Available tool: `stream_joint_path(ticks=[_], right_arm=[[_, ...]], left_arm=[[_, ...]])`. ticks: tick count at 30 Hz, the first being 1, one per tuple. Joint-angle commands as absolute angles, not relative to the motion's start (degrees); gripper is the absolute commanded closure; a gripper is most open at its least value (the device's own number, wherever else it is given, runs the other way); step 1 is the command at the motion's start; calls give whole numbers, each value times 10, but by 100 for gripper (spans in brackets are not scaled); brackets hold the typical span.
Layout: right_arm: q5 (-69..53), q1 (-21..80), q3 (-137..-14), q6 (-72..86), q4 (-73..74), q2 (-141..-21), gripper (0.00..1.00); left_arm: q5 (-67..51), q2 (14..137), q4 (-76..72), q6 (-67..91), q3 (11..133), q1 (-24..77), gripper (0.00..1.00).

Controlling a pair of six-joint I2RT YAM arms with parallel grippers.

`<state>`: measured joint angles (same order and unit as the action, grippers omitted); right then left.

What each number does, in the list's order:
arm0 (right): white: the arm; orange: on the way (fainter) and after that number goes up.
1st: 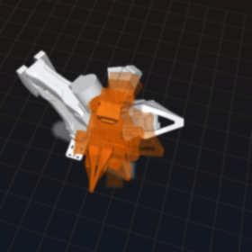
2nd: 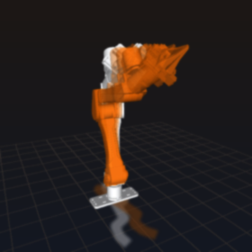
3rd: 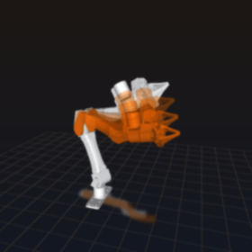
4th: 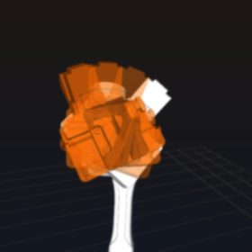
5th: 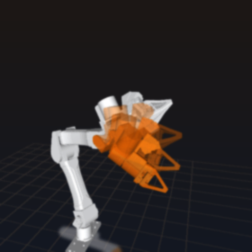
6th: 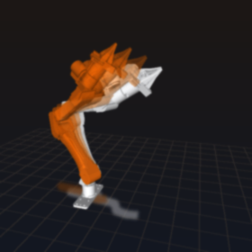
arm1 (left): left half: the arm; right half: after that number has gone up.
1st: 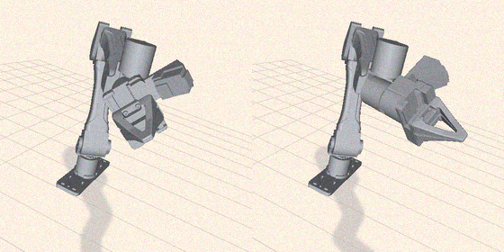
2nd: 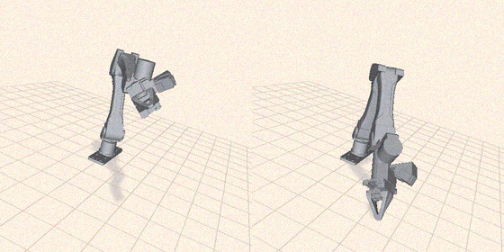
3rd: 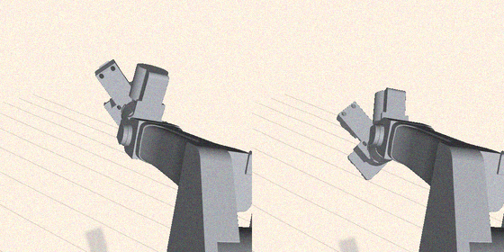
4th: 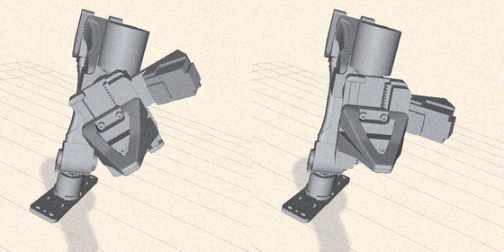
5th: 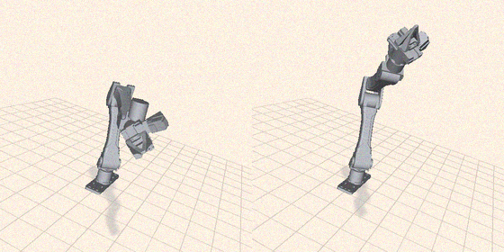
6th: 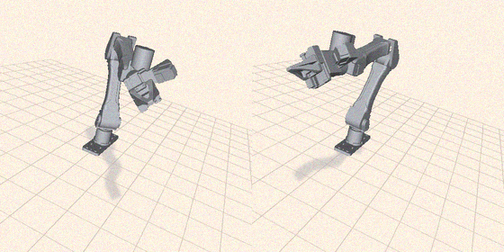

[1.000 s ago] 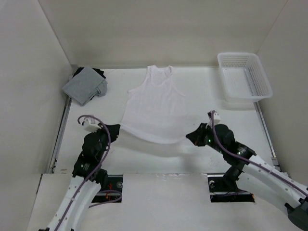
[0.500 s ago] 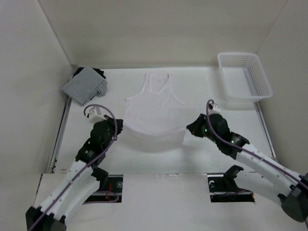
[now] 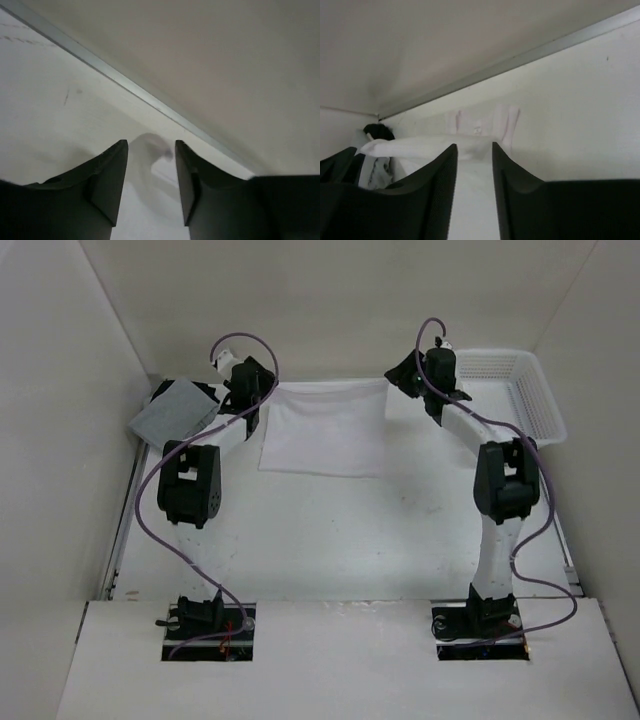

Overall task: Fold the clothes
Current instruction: Fold the tank top

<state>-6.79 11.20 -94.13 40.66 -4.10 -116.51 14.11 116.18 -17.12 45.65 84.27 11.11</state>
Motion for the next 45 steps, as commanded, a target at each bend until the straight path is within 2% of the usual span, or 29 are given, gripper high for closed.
stream_joint_path(ticks=[1, 3, 6, 8, 11, 12, 13, 15, 19, 22, 26, 28, 32, 35, 40, 45], right_arm=[[-101, 105, -1007, 420, -25, -1220, 50], [-94, 106, -963, 415, -29, -1193, 43], [-81, 108, -835, 404, -72, -1109, 45], [-67, 123, -731, 405, -106, -1048, 58], [-57, 151, -589, 415, -156, -976, 88], [-52, 159, -550, 423, -170, -957, 94], [-50, 166, -513, 429, -184, -943, 95], [-44, 174, -460, 435, -208, -919, 95], [-49, 179, -399, 439, -233, -886, 86], [-43, 181, -383, 442, -243, -887, 72], [-43, 181, -373, 464, -266, -902, 62], [-41, 181, -374, 474, -274, -916, 59], [-44, 181, -374, 497, -298, -938, 59], [-41, 181, -374, 509, -310, -947, 60], [-33, 182, -371, 542, -311, -964, 56], [-35, 186, -388, 562, -304, -987, 58]], left_arm=[[116, 1186, -144, 452, 903, 93, 45], [116, 1148, -167, 460, 846, 86, 42], [127, 1045, -227, 469, 688, 92, 48], [152, 972, -250, 478, 572, 114, 57], [184, 889, -255, 490, 434, 144, 69], [185, 870, -252, 488, 400, 147, 71], [178, 854, -248, 491, 369, 148, 72], [147, 839, -244, 497, 328, 141, 70], [106, 850, -264, 517, 299, 111, 59], [79, 894, -300, 542, 310, 100, 57], [54, 943, -339, 571, 332, 99, 58], [58, 962, -341, 577, 345, 101, 60], [68, 1000, -344, 587, 364, 102, 72], [76, 1026, -347, 599, 377, 96, 75], [79, 1044, -365, 618, 384, 95, 95], [81, 1034, -367, 620, 371, 97, 97]])
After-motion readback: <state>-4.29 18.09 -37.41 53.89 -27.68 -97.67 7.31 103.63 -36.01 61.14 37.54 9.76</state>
